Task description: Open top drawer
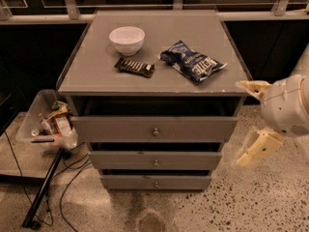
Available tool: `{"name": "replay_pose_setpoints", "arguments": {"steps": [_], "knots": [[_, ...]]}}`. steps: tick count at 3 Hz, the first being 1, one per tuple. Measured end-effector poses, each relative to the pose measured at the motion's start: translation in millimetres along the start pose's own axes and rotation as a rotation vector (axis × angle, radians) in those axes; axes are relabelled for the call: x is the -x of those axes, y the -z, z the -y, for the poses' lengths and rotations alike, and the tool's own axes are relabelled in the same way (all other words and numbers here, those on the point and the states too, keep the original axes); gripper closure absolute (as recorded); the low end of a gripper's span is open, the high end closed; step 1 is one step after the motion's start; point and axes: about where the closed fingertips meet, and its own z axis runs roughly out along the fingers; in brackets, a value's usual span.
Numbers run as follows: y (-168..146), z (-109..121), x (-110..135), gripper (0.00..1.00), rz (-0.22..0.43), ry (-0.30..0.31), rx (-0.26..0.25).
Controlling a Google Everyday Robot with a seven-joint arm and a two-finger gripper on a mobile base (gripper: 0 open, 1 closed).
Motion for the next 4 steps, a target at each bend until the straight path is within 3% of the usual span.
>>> {"name": "replay_pose_setpoints", "arguments": {"steps": [1, 2, 3, 4], "knots": [[-36.2, 1.0, 4.2, 0.0, 0.03, 0.022, -0.05], [-36.1, 1.0, 4.2, 0.0, 0.03, 0.022, -0.05], [-58.9, 1.3, -2.1, 0.0, 0.025, 0.023, -0.014], [-101.5, 5.6, -28.6, 0.0, 0.021, 0.014, 0.006]]}}
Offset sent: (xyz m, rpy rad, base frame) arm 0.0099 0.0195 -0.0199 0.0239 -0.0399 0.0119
